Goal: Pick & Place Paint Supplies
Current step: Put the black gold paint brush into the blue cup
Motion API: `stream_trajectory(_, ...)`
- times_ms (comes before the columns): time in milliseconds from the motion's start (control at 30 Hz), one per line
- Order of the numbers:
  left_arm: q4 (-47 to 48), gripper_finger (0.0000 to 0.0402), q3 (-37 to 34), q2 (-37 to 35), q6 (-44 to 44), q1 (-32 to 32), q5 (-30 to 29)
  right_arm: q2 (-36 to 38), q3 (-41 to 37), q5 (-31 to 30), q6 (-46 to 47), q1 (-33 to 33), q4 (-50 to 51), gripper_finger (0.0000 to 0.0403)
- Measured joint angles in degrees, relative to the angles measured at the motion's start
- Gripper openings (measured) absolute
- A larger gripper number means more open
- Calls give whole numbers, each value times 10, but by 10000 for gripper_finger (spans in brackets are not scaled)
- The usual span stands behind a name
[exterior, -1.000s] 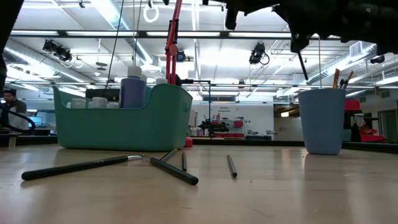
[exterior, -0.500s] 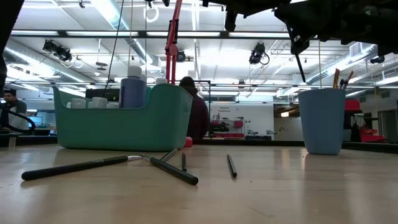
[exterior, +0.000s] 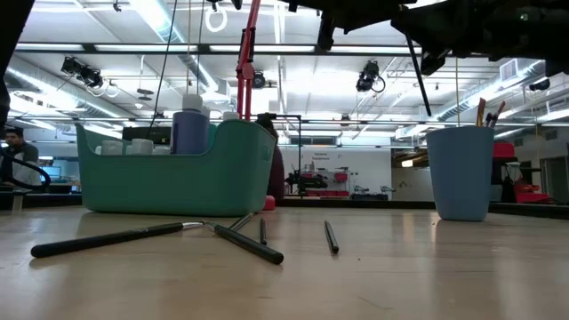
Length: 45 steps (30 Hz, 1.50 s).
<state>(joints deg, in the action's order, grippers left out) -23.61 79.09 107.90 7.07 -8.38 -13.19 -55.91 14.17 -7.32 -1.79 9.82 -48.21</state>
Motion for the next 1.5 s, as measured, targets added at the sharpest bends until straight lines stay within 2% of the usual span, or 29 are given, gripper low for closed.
stream_trajectory(167, -4, 127, 1, -2, -7, -2, -44, 55, -1, -47, -17, 0, 43, 13)
stream_trajectory(333, 6, 134, 0, -7, -10, -4, -92, 117, 0, -139, -17, -1, 136, 13)
stream_trajectory(467, 4, 134, 0, -7, -10, -5, -97, 159, 0, -200, -31, 0, 191, 13)
stream_trajectory(667, 19, 135, 0, -7, -3, -11, -97, 194, 0, -266, -63, 0, 202, 13)
stream_trajectory(800, 18, 135, 0, -7, -2, -17, -98, 193, 0, -310, -27, 0, 270, 13)
stream_trajectory(967, 19, 135, 0, -7, 7, -20, -99, 173, 0, -309, 41, 0, 328, 13)
stream_trajectory(1100, 19, 135, 0, -7, 29, -20, -94, 147, 0, -276, 45, 0, 329, 20)
stream_trajectory(1300, 18, 135, 0, -7, 32, -20, -81, 98, 0, -271, 58, 0, 329, 25)
stream_trajectory(1500, 19, 135, 0, -7, 33, -20, -81, 71, 0, -237, 58, 0, 329, 27)
